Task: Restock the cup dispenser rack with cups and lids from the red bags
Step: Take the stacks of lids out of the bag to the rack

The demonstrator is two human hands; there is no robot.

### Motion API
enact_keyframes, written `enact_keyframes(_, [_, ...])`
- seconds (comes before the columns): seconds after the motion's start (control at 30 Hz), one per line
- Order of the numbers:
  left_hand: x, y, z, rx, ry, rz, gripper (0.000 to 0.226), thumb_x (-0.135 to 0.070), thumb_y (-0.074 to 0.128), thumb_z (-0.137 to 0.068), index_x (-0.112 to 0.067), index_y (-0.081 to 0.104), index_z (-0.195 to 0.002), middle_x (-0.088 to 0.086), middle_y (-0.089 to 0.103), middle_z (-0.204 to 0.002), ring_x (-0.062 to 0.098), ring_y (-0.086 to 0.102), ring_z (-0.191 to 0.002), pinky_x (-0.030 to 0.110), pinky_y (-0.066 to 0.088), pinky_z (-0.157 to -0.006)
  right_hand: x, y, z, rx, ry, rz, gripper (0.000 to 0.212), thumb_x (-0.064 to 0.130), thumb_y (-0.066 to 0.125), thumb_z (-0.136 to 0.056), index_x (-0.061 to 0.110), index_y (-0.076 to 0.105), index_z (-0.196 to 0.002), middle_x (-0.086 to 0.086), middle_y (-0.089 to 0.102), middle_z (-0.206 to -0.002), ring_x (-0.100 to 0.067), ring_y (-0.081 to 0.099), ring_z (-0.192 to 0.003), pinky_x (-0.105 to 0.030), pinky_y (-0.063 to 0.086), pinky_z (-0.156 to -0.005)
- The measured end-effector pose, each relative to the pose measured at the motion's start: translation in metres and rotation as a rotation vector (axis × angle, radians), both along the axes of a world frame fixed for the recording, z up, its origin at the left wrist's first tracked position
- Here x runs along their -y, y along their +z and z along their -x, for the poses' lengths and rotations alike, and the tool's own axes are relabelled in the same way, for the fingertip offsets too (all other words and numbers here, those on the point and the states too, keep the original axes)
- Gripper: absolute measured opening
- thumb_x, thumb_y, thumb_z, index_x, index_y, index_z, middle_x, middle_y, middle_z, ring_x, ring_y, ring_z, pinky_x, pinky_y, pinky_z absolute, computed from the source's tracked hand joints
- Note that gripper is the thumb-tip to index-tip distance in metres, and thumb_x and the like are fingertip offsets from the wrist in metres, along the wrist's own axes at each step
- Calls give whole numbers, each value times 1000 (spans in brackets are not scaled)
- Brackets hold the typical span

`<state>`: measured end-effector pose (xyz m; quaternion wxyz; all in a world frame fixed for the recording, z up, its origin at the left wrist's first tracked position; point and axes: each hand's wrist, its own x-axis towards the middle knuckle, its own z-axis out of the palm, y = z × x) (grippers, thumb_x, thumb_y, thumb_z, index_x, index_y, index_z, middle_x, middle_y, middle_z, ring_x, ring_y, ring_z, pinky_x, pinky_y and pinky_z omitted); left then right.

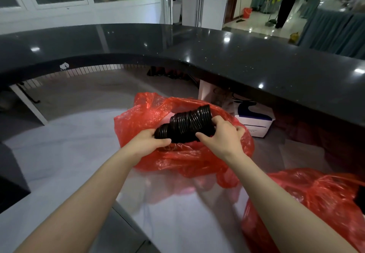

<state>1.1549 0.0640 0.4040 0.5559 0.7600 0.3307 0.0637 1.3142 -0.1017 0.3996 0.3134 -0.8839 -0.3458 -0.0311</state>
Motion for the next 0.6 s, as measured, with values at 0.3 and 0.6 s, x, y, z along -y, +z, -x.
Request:
enact_keyframes(0.3, [-13,14,-4,-314,-152,-575,55,-48,70,-78,-21,46,-118,-3,63,-105,18,61,-94,35,51,-81,3,6,10,-52,79,-137,37,40,74,-77,27,47,-99,15,57,-88,-14,61,-90,-47,37,-99])
enact_keyframes(0.6, [-25,25,-11,-3,-1,-452,31,-52,60,-84,-26,55,-100,-14,61,-93,3,59,-86,22,45,-67,-2,13,11,-53,101,-316,47,26,78,-73,16,58,-115,6,62,-107,-9,58,-101,-25,46,-92])
